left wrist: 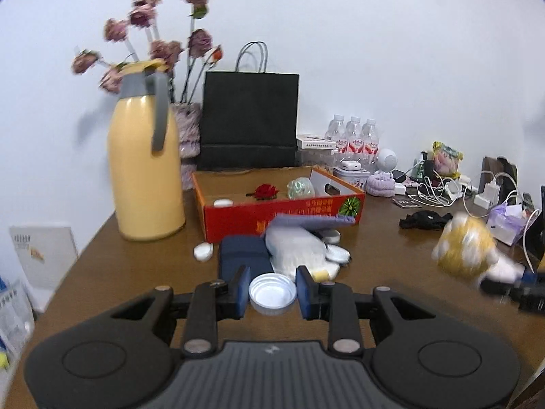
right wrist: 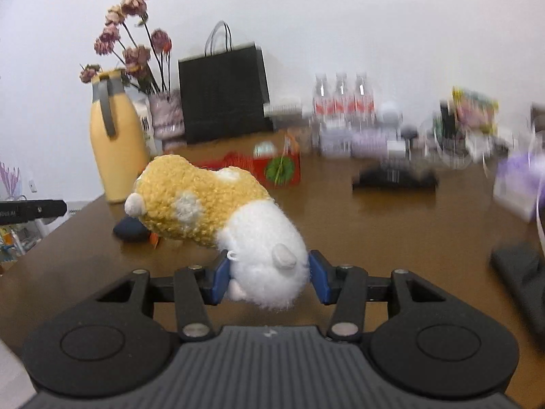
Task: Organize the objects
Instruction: 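Carry the white cap and plush sheep into the box while both grippers release them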
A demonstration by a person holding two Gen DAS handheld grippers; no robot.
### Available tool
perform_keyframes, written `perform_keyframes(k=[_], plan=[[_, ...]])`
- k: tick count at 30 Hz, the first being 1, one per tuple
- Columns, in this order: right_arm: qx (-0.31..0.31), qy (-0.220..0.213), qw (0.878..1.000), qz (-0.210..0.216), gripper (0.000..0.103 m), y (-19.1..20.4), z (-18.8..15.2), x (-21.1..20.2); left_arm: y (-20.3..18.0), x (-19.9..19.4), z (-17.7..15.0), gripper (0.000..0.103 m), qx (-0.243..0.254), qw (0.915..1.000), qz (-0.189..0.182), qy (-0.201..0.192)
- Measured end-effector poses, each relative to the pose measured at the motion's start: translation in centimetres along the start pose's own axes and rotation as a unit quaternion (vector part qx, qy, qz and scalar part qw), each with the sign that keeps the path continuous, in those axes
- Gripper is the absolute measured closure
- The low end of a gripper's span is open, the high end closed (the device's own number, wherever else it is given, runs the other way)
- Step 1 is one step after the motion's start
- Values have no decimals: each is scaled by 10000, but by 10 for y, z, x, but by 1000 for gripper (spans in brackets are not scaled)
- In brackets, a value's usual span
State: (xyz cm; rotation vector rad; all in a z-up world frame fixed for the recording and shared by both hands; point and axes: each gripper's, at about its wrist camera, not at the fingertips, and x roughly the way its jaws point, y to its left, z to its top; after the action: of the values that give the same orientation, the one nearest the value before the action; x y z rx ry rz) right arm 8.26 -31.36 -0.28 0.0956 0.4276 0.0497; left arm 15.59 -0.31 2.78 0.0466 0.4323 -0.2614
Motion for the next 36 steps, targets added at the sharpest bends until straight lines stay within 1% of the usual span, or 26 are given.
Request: perform_keyframes(k=[2,5,6,8,10,12,13,15,17,19,20,22,23,24,25,26,27,28,30,31,32,34,36], plan=[[-365,-184,9991,-141,54,-2,27,13,4,16,27,76,119,9999,95,-73],[-775,-294,9963,-212,54,-11,72,53,11,54,70,76,254,9995,73,-166],[-845,-278,9958,-212,54,-13,88,75,15,72,85,76,240,9996,35,-156],[-890,-269,9954,-224,54,-14,116,114,24,109,112,76,12,10000,-74,-10],[-1027,-80,9946,-154,54,-11,141,161,36,150,133,76,-245,9996,-38,127],[-1150,249,9929,-147,54,-8,160,208,44,187,146,76,-255,9992,-66,298],[-1237,439,9912,-153,54,-6,167,232,48,208,150,76,-308,9987,0,411],[-1513,779,9847,-377,54,3,179,281,60,252,155,76,-360,9967,70,722],[-1860,1064,9747,-634,53,15,182,321,71,295,156,76,-540,9922,92,1117],[-2022,1360,9674,-686,52,27,183,353,77,327,153,76,-592,9887,263,1355],[-2089,1502,9636,-723,52,32,181,366,74,338,152,76,-384,9889,254,1415],[-2241,1749,9555,-789,35,41,176,393,66,354,146,75,63,9889,295,1452],[-2219,1920,9527,-785,22,41,173,403,65,362,143,72,173,9887,335,1453],[-2117,2078,9530,-621,13,38,171,411,66,371,141,63,205,9875,402,1508],[-2079,2144,9528,-544,9,38,168,417,68,376,138,57,103,9862,495,1576],[-2088,2237,9504,-554,10,37,165,423,74,382,134,44,-36,9846,580,1652],[-2009,2357,9491,-571,14,34,161,428,81,387,130,38,-214,9816,718,1757],[-1852,2451,9503,-504,19,28,159,430,84,386,127,40,-231,9827,704,1694],[-1295,2741,9528,-183,27,8,152,430,89,382,126,38,-248,9840,598,1658],[-1005,2938,9506,18,28,-2,146,430,89,381,126,36,-224,9831,584,1720],[-854,3049,9485,139,27,-9,141,428,88,379,125,33,-149,9820,597,1786],[-519,3044,9510,172,26,-23,137,417,83,376,123,33,7,9807,607,1856],[-411,3051,9513,174,27,-28,134,403,80,371,123,33,34,9797,611,1909]])
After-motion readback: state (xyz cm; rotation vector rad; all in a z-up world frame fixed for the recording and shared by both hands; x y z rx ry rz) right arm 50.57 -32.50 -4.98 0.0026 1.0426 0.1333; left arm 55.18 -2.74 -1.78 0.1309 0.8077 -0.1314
